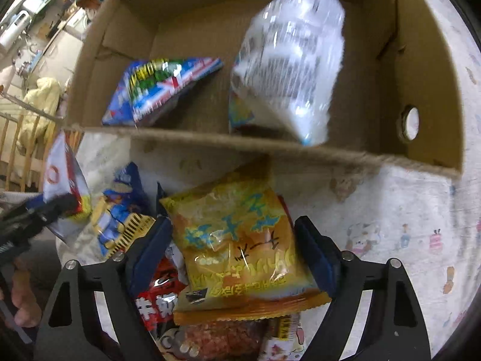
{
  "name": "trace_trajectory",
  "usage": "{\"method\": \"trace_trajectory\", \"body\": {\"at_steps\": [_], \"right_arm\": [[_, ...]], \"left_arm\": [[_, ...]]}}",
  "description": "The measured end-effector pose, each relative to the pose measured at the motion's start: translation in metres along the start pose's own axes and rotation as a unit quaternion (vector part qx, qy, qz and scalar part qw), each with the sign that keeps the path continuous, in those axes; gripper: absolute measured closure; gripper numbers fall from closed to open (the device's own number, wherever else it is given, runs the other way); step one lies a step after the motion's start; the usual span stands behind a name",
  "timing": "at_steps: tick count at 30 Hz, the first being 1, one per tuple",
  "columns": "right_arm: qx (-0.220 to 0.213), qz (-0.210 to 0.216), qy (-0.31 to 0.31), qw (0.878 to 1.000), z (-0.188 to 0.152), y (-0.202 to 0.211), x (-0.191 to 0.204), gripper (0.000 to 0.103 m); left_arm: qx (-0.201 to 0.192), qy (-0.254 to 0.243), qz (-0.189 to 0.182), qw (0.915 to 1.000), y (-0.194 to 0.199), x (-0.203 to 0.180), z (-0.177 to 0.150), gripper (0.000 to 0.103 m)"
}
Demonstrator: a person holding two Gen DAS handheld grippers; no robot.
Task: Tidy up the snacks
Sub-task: 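Carry both bags over the box and lower them inside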
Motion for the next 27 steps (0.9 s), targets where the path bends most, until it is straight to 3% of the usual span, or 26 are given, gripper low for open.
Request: {"method": "trace_trajectory", "body": {"at_steps": [5,10,14,20,23,27], "right_arm": [[-0.005,-0.020,0.026,0.999,-0.007,0.000,0.011,0.026],[-0.019,-0.026,0.052,0.998,-0.018,0.004,0.027,0.050],[-0.039,-0.012,0.058,0.997,-0.029,0.016,0.035,0.051],[-0.064,0.043,0.060,0.995,-0.056,0.048,0.043,0.051],[-0.109,0.097,0.064,0.987,-0.064,0.082,0.047,0.051],[-0.167,0.109,0.055,0.978,-0.061,0.125,0.043,0.051]], "left_arm": [[-0.007,-0.008,0.009,0.9999,0.000,-0.004,0.002,0.040],[-0.008,-0.006,0.014,0.9999,-0.002,-0.001,0.001,0.040],[-0.011,-0.007,0.010,0.9999,0.000,-0.001,-0.001,0.040],[-0.021,-0.008,0.008,0.9997,0.009,-0.002,-0.007,0.040],[-0.035,-0.011,-0.002,0.9993,0.024,-0.002,-0.011,0.040],[-0.070,-0.030,0.000,0.9971,0.056,-0.008,-0.005,0.040]]}}
Point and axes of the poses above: each gripper's, at about its wrist camera, not at the fingertips, and y roughly against the way its jaws point, x to its left, z to its top, the point moved 7 cm from there along -y, roughly the way its jaws point, and after that the axes turned 13 degrees about x, right-handed, at the moved point
